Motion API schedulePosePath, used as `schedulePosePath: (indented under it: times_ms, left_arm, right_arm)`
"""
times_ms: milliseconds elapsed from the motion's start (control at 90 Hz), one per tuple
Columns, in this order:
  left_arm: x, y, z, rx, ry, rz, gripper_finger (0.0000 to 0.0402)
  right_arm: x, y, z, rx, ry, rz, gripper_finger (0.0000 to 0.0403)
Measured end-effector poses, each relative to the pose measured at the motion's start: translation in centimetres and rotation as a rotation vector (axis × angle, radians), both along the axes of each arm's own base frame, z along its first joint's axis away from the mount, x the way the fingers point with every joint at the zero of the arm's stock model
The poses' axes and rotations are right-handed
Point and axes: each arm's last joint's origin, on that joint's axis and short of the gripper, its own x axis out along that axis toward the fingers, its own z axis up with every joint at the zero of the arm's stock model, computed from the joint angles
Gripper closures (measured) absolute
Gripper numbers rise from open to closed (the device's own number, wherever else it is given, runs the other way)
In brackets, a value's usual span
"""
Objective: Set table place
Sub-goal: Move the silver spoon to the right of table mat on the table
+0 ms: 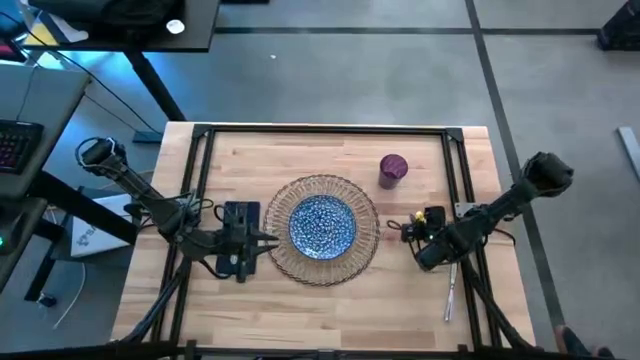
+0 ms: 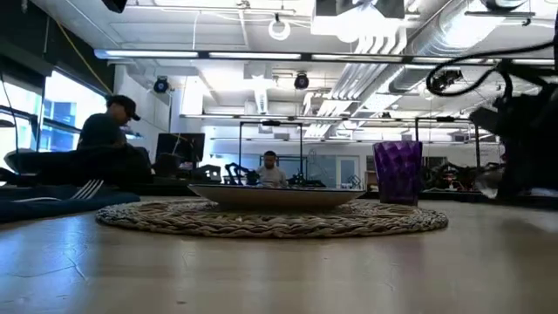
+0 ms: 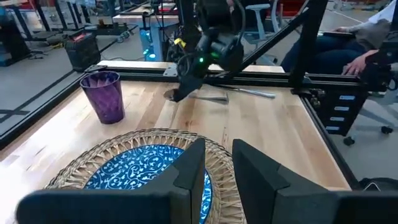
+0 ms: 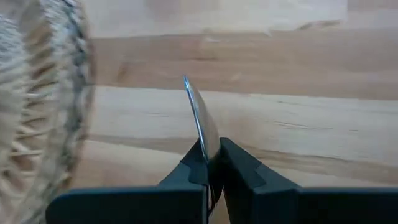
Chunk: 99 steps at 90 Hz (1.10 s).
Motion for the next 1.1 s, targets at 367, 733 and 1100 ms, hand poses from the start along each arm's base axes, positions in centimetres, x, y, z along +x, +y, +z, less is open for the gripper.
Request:
schedulePosePath:
  times_ms: [367, 733, 1100]
  left_arm:
    - [0.0, 0.0, 0.0, 0.007, -0.001, 0.002, 0.0337]
    - [0.0, 0.0, 0.0, -0.002, -0.002, 0.004, 0.0337]
    - [0.0, 0.0, 0.0, -0.002, -0.002, 0.005, 0.0337]
  right_arm:
    - [-0.4, -0.1, -0.5, 0.036, 0.040, 0.003, 0.0380]
    - [-0.5, 0.1, 0.7, 0.064, 0.169, 0.002, 0.0265]
    - [0.5, 0.9, 3.3, 0.089, 0.228, 0.042, 0.0245]
